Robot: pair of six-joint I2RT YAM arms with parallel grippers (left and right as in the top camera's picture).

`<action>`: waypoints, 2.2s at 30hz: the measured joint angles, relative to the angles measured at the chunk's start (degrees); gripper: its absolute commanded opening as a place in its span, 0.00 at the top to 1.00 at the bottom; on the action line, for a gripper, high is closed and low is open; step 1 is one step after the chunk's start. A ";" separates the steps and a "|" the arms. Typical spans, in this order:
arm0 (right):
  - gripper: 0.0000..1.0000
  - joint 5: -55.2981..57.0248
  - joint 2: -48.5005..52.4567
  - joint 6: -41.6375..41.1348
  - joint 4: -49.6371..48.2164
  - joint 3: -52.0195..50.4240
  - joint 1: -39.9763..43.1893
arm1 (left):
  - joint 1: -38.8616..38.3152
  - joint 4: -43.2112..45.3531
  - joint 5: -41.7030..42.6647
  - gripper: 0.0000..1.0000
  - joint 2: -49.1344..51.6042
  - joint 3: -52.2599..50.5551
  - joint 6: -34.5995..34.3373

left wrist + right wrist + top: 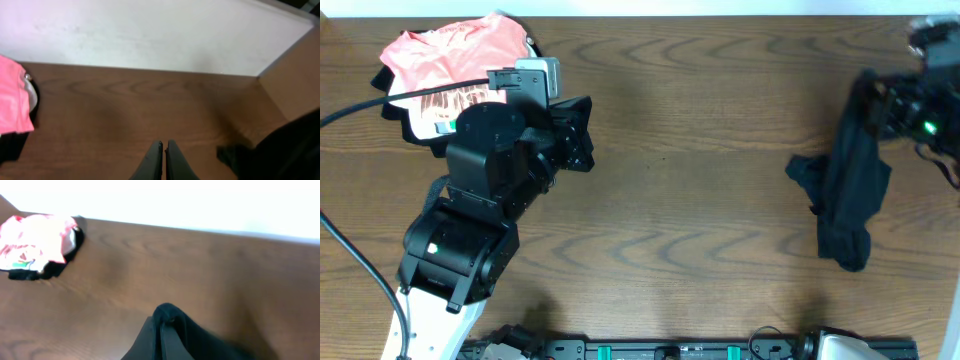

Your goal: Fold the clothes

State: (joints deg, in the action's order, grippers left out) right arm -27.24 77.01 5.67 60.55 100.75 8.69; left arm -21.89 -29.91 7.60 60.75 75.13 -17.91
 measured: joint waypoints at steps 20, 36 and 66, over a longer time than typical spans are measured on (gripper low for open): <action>0.99 -0.02 10.12 2.56 -29.86 0.24 -9.84 | 0.04 -0.33 -0.28 0.94 3.45 0.00 1.27; 0.98 -1.07 20.13 4.70 -21.35 0.24 -18.32 | -1.20 -3.45 5.31 0.94 9.40 -0.04 0.96; 0.99 -14.27 17.38 -5.27 -27.69 6.43 -16.35 | -13.81 26.45 12.52 0.26 41.94 -1.79 -4.24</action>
State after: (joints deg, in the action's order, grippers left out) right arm -41.52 94.39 0.40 32.86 107.18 -7.66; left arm -35.70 -3.46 20.12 102.69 73.34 -22.15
